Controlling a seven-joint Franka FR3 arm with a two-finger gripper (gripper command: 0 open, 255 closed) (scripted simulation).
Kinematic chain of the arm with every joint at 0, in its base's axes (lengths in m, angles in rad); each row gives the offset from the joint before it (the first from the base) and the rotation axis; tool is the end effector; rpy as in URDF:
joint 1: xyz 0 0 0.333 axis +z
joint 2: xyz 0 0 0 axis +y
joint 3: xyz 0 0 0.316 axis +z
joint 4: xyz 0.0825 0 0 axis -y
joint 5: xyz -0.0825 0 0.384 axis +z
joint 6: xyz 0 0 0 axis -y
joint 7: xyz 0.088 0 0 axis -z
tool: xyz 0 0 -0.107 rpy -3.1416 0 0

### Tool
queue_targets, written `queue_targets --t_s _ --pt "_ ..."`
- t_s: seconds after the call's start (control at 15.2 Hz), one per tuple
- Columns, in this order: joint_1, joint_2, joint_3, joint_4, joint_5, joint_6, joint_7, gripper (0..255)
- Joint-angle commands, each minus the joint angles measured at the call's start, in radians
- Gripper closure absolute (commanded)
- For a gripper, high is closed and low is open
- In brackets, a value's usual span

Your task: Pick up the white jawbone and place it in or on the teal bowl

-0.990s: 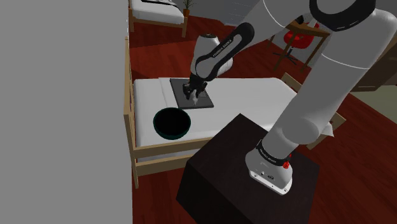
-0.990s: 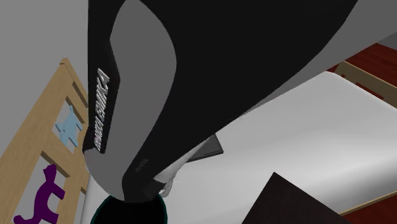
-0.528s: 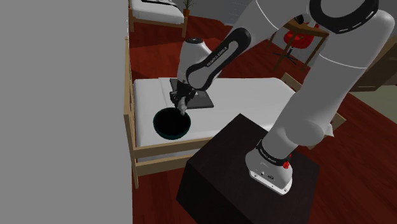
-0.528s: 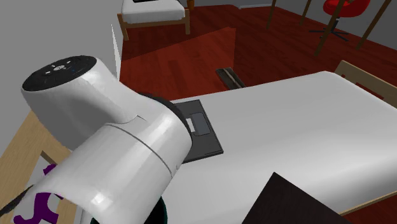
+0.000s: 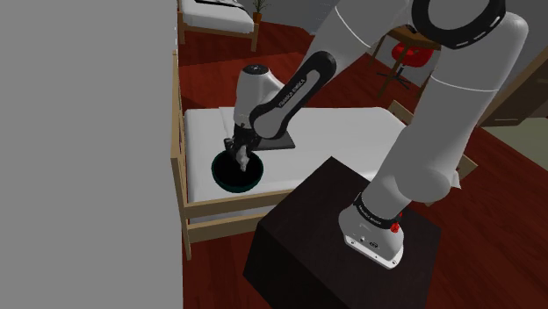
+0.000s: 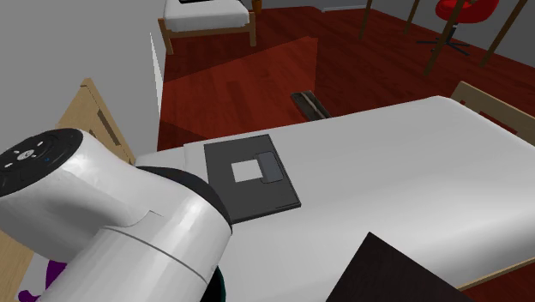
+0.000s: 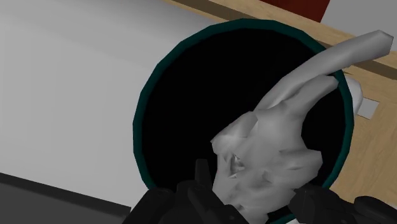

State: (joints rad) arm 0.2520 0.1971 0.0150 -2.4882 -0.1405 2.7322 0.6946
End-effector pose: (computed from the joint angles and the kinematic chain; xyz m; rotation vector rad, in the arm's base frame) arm 0.4602 0.1316 0.2155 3.0769 -0.4656 0.1052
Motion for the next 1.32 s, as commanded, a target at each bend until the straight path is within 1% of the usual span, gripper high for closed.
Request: queue_targets --t_s 0.0,0.2,0.66,0.73,1.06,1.25 --pt "0.001 0.033 -0.004 0.003 -0.008 0.030 0.007 255" --pt "0.005 0.067 -0.010 0.007 -0.018 0.061 0.015 255" --pt "0.005 0.067 -0.010 0.007 -0.017 0.061 0.015 255" --pt "0.005 0.067 -0.010 0.007 -0.017 0.061 0.015 0" --pt "0.005 0.067 -0.010 0.007 -0.017 0.061 0.015 0" --pt "-0.001 -0.044 0.007 -0.007 0.010 -0.036 -0.005 0"
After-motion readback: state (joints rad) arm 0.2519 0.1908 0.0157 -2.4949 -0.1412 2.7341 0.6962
